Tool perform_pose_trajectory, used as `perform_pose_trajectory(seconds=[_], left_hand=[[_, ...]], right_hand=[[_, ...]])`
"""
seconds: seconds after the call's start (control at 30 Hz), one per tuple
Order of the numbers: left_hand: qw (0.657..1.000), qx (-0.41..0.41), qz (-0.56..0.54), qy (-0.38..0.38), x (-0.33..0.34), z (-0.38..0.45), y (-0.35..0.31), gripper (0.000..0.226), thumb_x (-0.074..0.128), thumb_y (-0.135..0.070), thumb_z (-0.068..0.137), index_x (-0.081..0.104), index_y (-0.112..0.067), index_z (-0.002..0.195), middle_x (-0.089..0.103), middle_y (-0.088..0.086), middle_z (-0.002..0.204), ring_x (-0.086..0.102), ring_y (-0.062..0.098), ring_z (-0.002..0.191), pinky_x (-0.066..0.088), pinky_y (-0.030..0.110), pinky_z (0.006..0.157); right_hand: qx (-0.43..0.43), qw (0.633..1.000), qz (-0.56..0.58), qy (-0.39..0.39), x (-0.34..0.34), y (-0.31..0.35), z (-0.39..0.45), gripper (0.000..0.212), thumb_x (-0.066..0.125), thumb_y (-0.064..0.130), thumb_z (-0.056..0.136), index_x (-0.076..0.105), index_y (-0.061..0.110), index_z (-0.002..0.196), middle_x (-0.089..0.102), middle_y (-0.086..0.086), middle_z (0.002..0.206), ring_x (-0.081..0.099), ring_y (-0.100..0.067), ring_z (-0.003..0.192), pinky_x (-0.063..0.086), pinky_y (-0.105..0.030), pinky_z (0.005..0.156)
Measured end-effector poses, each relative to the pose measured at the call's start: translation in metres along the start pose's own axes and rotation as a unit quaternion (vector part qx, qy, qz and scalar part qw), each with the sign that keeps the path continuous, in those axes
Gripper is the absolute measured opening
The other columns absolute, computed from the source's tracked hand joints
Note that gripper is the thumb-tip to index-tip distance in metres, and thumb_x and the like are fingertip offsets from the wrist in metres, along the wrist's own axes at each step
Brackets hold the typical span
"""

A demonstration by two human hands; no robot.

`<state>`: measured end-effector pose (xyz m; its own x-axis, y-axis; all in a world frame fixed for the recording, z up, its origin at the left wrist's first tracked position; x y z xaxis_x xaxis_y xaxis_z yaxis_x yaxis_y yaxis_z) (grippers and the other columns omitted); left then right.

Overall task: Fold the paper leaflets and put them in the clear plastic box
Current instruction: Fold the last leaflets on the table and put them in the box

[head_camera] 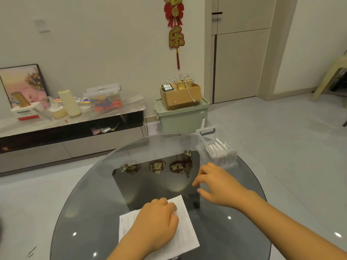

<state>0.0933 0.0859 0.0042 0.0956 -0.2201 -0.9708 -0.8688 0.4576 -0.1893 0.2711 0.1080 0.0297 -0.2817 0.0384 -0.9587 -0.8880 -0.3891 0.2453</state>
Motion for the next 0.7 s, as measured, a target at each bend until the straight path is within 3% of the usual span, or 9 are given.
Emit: perform_pose_trajectory(seconds=[0.23, 0.37, 0.43, 0.53, 0.7], left_hand=[[1.000, 0.023, 0.011, -0.001, 0.016, -0.010, -0.003, 0.043, 0.030, -0.041, 0.097, 0.040, -0.031, 0.137, 0.036, -0.007, 0.142, 0.036, 0.012, 0.123, 0.031, 0.027, 0.104], [0.994, 0.054, -0.098, -0.019, 0.021, -0.002, 0.007, 0.030, 0.041, -0.039, 0.094, 0.048, -0.031, 0.123, 0.033, -0.016, 0.144, 0.034, 0.004, 0.127, 0.027, 0.014, 0.097], [0.989, 0.063, -0.134, -0.014, 0.024, 0.004, 0.013, 0.025, 0.046, -0.043, 0.092, 0.047, -0.034, 0.115, 0.031, -0.020, 0.145, 0.031, 0.002, 0.128, 0.027, 0.015, 0.099], [0.985, 0.082, -0.153, 0.004, 0.028, 0.011, 0.020, 0.036, 0.054, -0.051, 0.084, 0.041, -0.039, 0.115, 0.025, -0.026, 0.144, 0.027, 0.001, 0.130, 0.031, 0.021, 0.104], [0.982, 0.096, -0.160, 0.021, 0.028, 0.016, 0.025, 0.059, 0.058, -0.053, 0.082, 0.036, -0.039, 0.134, 0.021, -0.027, 0.145, 0.023, -0.004, 0.131, 0.028, 0.021, 0.109]], right_hand=[[-0.029, 0.998, -0.015, 0.059, 0.018, 0.008, -0.004, 0.034, 0.055, 0.032, 0.090, 0.058, 0.033, 0.124, 0.052, 0.008, 0.123, 0.041, -0.011, 0.113, 0.035, -0.023, 0.094], [-0.041, 0.993, -0.014, 0.114, 0.023, 0.006, -0.001, 0.044, 0.064, 0.039, 0.083, 0.056, 0.036, 0.126, 0.049, 0.012, 0.134, 0.038, -0.012, 0.122, 0.031, -0.027, 0.103], [-0.033, 0.990, -0.006, 0.140, 0.028, 0.001, -0.001, 0.049, 0.068, 0.042, 0.080, 0.056, 0.036, 0.127, 0.049, 0.012, 0.134, 0.037, -0.012, 0.124, 0.032, -0.030, 0.104], [-0.020, 0.990, 0.029, 0.139, 0.033, -0.003, -0.001, 0.046, 0.071, 0.042, 0.078, 0.060, 0.035, 0.122, 0.051, 0.014, 0.131, 0.037, -0.010, 0.121, 0.035, -0.026, 0.100], [-0.026, 0.993, 0.043, 0.107, 0.037, -0.007, 0.000, 0.032, 0.067, 0.046, 0.081, 0.067, 0.036, 0.112, 0.052, 0.018, 0.125, 0.038, -0.004, 0.116, 0.037, -0.020, 0.094]])
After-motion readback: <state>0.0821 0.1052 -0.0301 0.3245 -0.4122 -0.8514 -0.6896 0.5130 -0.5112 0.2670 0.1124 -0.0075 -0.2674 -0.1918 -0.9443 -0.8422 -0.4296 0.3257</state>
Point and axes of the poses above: each hand's wrist, its own z-axis towards the middle knuckle, its own x-axis out of the palm, y = z × x, the point moved 4 cm from there along z, towards the middle knuckle
